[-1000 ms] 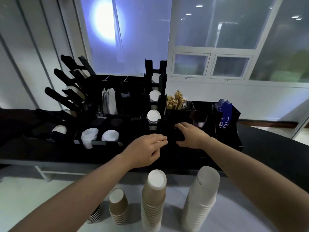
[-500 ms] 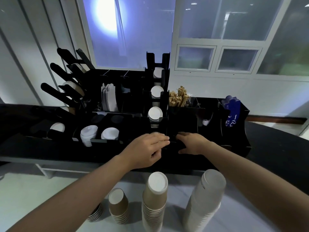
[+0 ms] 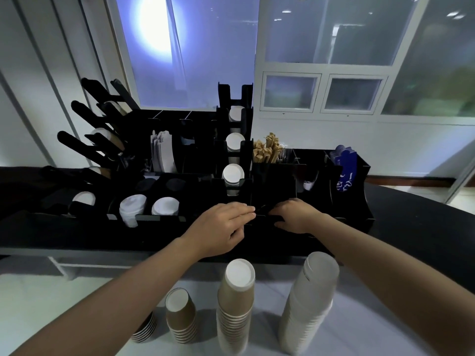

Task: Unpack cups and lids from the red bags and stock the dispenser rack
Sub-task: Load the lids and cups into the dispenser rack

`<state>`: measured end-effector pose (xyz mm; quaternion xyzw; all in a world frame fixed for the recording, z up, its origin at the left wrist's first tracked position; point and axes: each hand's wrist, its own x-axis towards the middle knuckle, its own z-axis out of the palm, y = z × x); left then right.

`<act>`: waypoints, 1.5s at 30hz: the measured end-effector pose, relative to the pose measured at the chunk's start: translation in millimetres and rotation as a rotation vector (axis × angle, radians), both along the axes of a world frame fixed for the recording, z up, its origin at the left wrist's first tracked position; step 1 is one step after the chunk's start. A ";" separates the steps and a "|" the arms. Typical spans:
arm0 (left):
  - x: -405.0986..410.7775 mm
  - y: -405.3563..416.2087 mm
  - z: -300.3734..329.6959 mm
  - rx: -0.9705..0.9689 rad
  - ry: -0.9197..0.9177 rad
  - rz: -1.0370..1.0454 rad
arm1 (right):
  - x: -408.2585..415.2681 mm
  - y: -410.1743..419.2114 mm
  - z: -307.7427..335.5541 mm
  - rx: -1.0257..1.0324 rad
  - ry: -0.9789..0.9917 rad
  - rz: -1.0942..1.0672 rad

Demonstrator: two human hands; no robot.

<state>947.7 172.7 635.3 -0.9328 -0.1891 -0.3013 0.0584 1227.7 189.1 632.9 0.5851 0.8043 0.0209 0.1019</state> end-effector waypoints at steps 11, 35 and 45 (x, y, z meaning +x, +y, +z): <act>21.5 -51.2 19.5 -0.014 -0.042 -0.060 | 19.7 -94.6 53.0 0.445 0.364 -0.197; -8.2 -200.3 -170.9 -0.344 0.192 -0.179 | -74.3 -323.0 -225.5 -0.094 0.495 -0.733; -24.2 -216.4 -201.8 -0.420 0.292 0.026 | -88.4 -318.1 -295.8 -0.199 0.416 -0.808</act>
